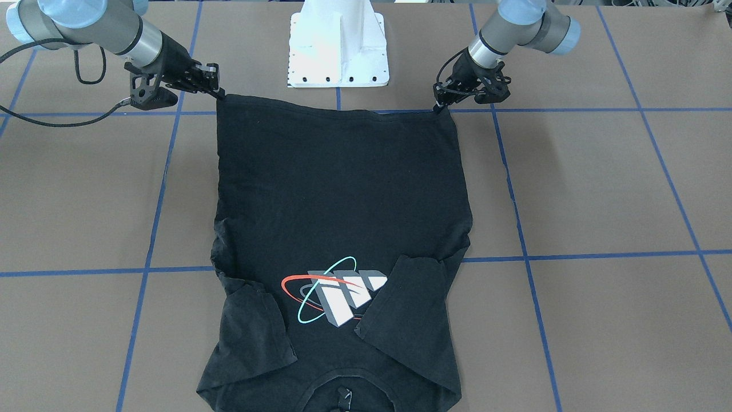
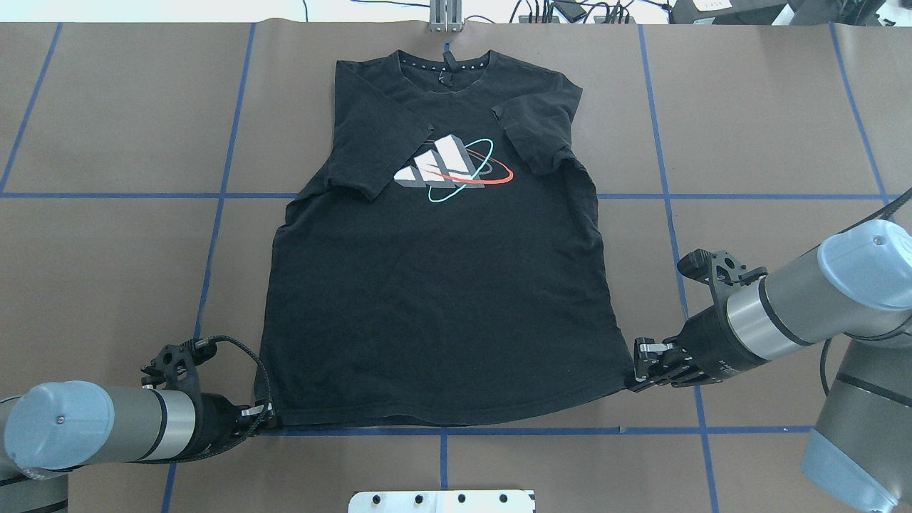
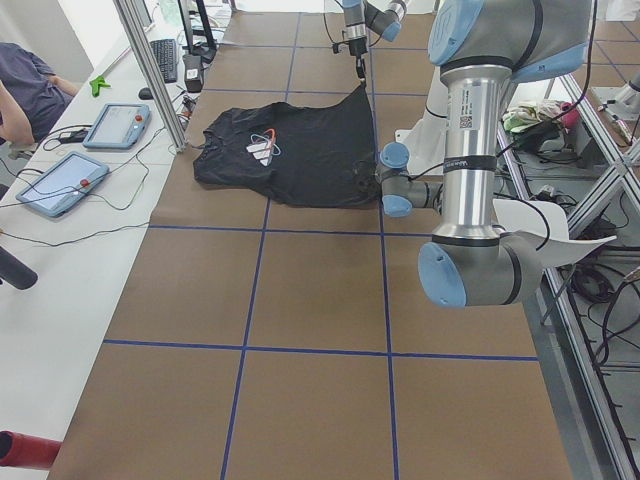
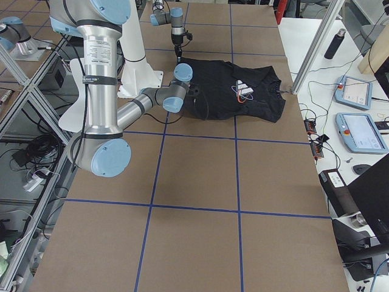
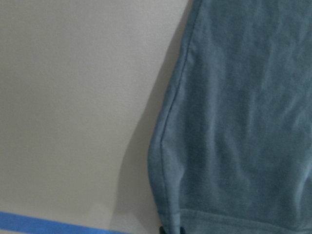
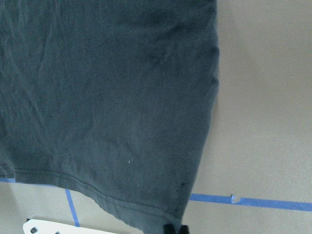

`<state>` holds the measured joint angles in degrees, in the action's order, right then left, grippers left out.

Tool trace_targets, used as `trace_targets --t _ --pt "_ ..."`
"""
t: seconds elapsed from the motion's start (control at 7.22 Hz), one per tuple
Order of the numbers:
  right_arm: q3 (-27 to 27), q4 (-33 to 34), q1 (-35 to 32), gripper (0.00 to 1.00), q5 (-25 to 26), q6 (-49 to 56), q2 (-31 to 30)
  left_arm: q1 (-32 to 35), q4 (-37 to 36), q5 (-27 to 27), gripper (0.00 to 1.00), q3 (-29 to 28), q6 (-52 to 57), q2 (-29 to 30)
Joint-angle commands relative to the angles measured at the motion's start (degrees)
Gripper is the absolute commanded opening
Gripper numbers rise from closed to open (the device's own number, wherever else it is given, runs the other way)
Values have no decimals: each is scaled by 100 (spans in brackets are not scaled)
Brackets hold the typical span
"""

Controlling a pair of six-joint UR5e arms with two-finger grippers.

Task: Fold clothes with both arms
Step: 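Lift the hem with both grippers and carry it over the shirt toward the collar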

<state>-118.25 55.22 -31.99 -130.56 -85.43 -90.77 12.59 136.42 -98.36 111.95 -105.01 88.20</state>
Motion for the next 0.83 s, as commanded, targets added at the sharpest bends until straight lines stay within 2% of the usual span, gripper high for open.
trace_targets --t 0.0,0.28,0.42,0.69 --pt "-23 -20 -18 0 -318 0 -124 59 8 -138 0 508 7 -248" --pt "-163 -29 -1 0 -932 0 -492 51 16 -270 0 870 33 -626" --pt "-233 -29 8 0 -1441 0 -668 51 17 -454 0 1002 33 -654" --pt "-470 -29 61 0 -2215 -9 -1098 51 8 -1146 0 1248 25 -681"
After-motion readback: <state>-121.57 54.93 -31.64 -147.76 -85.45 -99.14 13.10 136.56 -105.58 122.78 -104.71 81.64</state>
